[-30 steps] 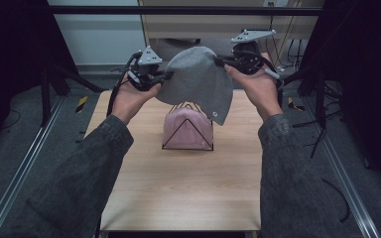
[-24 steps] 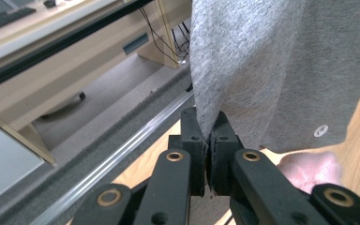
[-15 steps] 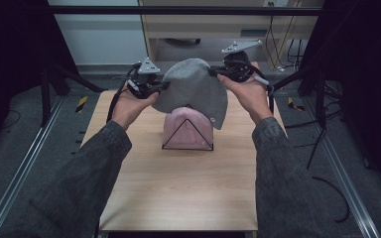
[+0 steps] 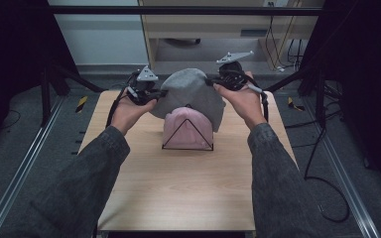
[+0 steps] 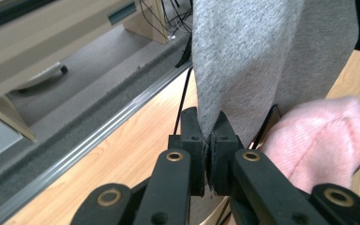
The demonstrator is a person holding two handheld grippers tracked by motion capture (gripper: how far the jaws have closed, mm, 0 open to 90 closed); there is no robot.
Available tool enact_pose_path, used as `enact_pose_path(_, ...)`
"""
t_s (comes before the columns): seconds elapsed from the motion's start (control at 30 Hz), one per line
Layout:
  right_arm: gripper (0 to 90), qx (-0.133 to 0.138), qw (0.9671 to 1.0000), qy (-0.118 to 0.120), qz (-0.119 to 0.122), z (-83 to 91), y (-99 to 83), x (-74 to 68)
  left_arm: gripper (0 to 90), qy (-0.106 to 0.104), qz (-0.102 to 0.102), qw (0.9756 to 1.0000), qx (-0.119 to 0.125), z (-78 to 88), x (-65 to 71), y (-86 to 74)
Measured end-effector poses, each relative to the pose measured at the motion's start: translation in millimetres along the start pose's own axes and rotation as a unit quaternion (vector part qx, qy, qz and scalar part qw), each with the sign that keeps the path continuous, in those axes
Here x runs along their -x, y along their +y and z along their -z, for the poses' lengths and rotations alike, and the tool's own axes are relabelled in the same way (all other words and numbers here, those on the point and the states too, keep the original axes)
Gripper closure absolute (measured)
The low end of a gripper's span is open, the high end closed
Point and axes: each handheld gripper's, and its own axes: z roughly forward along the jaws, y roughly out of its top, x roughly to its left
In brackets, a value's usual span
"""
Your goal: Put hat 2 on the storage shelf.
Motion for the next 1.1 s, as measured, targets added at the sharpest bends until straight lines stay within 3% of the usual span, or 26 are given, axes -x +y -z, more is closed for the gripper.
enact_pose_path(0.2, 86.3, -0.009, 1.0000, 0.004, -0.003, -6.2, -9.7, -0.6, 87.2, -0.017, 0.001, 0.9999, 0.001, -7.3, 0.2, -10.8)
enact_pose_path(0.43, 86.3, -0.019, 0.9997, 0.009, -0.011, -14.5, -22.3, -1.0, 87.2, -0.016, 0.006, 0.9998, -0.007, -12.8, 1.7, -15.7)
enact_pose_path(0.83, 86.3, -0.026, 0.9995, 0.014, -0.015, -20.3, -28.9, 0.3, 87.2, -0.014, 0.017, 0.9997, -0.012, -17.5, 1.1, -23.2)
enact_pose_path(1.1, 86.3, -0.034, 0.9990, 0.021, -0.018, -30.6, -35.1, -2.6, 87.2, -0.014, 0.027, 0.9994, -0.018, -23.3, -0.5, -38.2)
